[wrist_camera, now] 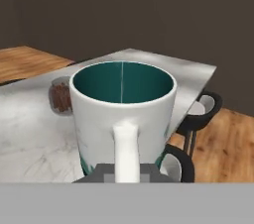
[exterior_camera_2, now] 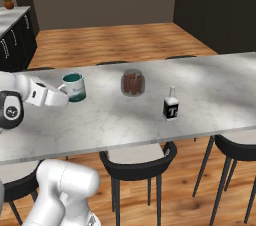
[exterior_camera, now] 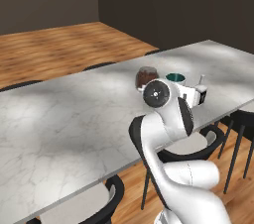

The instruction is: Open the cabinet directly in front. Then move the liquor and the mug to the dining counter with the jar on it.

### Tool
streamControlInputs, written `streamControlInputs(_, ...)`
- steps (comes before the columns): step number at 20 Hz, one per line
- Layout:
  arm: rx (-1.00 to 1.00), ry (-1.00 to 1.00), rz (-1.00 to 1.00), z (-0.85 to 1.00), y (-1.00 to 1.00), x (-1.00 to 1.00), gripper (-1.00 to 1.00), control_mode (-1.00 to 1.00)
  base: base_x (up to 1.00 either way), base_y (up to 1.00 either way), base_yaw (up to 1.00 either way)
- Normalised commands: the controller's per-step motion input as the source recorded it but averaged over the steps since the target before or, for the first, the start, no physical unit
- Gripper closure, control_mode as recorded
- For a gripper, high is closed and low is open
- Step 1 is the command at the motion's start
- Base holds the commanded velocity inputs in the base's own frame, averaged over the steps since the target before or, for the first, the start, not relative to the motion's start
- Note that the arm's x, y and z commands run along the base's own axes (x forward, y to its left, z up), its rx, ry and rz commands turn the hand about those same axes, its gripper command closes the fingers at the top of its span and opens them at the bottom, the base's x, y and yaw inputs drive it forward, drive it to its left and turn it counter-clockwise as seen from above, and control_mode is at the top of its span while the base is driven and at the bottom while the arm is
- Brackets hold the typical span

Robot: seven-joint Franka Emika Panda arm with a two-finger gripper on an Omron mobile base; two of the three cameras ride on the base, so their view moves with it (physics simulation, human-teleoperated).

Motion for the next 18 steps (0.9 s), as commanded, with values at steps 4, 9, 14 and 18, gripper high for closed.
streamControlInputs(4,0.00,0.09,-0.12,-0.01,0.00,0.00,1.00,-1.00,0.00,0.00,0.00)
streamControlInputs(9,-0.01,0.02,0.00,-0.12,0.00,0.16,1.00,-1.00,0.00,0.00,0.00)
streamControlInputs(14,0.00,0.01,0.00,-0.15,0.00,0.45,1.00,-1.00,0.00,0.00,0.00)
streamControlInputs(18,-0.01,0.00,0.00,-0.31,0.00,0.55,1.00,-1.00,0.00,0.00,0.00)
